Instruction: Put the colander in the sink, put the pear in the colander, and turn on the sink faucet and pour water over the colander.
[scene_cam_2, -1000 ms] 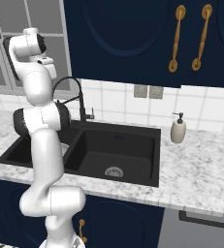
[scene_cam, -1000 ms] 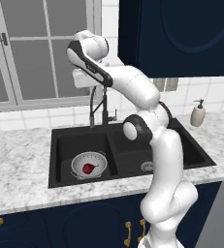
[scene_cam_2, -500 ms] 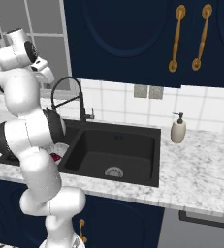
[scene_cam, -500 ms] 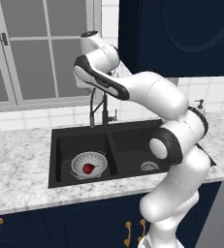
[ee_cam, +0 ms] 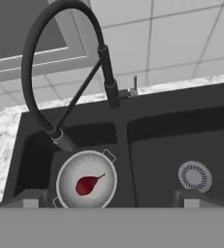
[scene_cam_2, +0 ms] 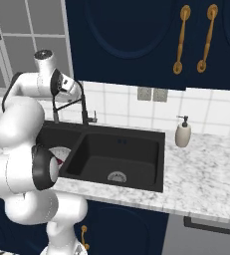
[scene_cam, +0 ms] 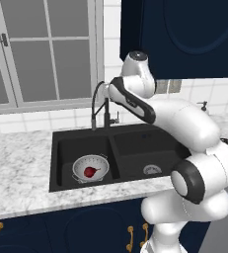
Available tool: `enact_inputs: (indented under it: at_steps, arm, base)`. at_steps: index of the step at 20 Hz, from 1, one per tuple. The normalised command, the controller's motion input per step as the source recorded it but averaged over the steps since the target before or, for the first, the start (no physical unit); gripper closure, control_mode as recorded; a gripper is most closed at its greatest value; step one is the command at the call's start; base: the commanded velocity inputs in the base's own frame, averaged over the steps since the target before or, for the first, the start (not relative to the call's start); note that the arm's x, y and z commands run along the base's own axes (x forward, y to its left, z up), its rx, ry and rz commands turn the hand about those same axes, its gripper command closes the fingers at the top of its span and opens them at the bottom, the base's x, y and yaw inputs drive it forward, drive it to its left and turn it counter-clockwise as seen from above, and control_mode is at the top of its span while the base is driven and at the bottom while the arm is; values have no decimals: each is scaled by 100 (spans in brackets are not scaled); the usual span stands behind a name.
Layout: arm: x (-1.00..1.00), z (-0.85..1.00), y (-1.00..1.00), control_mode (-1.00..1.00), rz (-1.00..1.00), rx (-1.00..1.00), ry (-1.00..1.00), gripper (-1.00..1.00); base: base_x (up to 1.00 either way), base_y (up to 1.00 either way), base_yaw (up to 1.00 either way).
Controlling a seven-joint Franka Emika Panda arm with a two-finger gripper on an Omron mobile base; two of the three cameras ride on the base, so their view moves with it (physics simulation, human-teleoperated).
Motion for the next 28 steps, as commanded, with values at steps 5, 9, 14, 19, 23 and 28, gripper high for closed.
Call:
enact_inputs:
  at_steps: [5, 9, 14, 19, 23, 28]
  arm:
    - [10, -6, -57, -100, 23, -1, -12, -100]
    - [18, -31, -32, -100, 15, -6, -19, -100]
    - [0, -57, -22, -100, 3, -5, -21, -100]
    - [0, -62, -31, -100, 0, 0, -24, -100]
    - [3, -49, -38, -100, 0, 3, -23, -100]
    - [38, -6, -17, -100, 0, 6, -8, -100]
  base:
    - [0, 0, 0]
    - [0, 0, 0]
    - [0, 0, 0]
    - [0, 0, 0]
    - [0, 0, 0]
    - [0, 0, 0]
